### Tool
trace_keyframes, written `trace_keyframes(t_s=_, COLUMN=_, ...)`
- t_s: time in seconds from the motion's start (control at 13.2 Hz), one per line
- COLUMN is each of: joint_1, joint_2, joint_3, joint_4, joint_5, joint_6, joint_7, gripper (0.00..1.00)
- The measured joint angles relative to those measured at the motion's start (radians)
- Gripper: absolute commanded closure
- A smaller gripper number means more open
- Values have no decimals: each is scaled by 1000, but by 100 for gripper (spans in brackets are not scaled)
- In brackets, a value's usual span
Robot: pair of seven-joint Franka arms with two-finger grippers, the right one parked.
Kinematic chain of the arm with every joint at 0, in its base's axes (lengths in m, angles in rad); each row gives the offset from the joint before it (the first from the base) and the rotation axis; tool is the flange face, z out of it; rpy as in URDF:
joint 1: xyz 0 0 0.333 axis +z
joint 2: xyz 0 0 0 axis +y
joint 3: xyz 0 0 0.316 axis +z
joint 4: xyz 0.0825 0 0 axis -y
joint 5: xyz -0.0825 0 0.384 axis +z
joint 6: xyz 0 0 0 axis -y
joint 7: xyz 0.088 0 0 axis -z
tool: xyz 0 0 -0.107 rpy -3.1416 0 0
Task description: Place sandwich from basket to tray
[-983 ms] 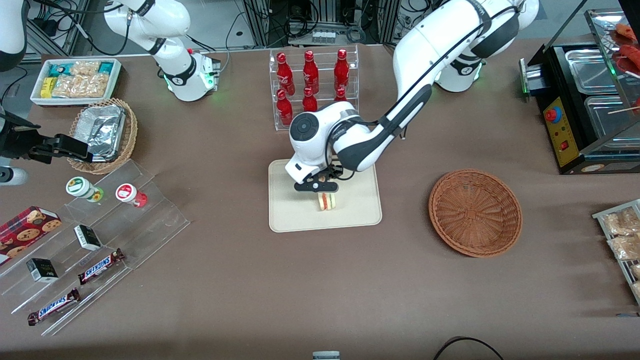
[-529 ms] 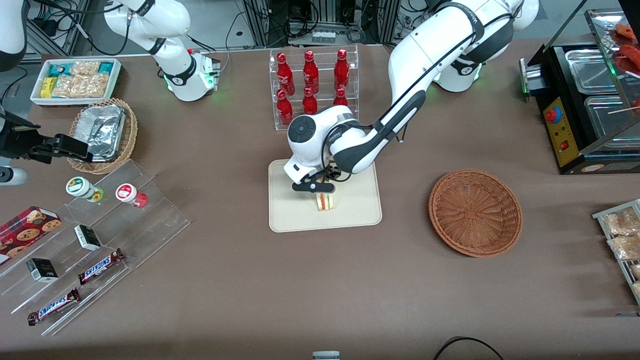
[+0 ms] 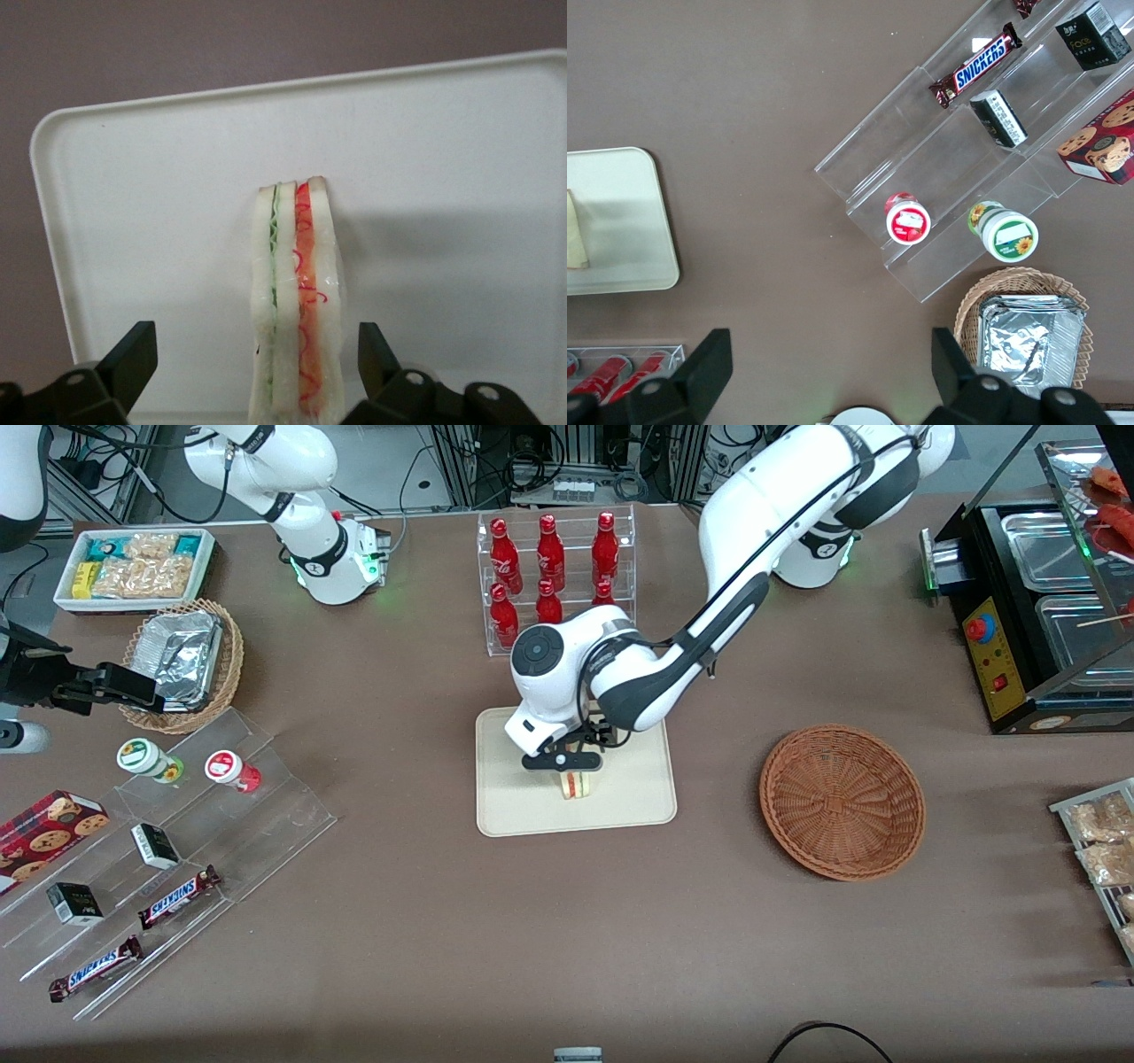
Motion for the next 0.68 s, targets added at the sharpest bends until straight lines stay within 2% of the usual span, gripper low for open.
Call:
trace_keyframes(t_s=0.15, joint_1=30, joint_2=-75, joint_3=0, joint_4=6, joint_5=-26, joint_6=-63, joint_7=-28, gripper=0)
trace_keyframes(t_s=0.38, joint_1=119, joint_2=-210, joint_3=0, joint_4=8, joint_5=-110, joint_6=-205, joint_7=-28, gripper=0)
trace_keyframes(t_s=0.68, joint_1=278, joint_2=-382, joint_3=2, joint_4=8, joint_5=-203, joint_6=-400, joint_7=163, gripper=0)
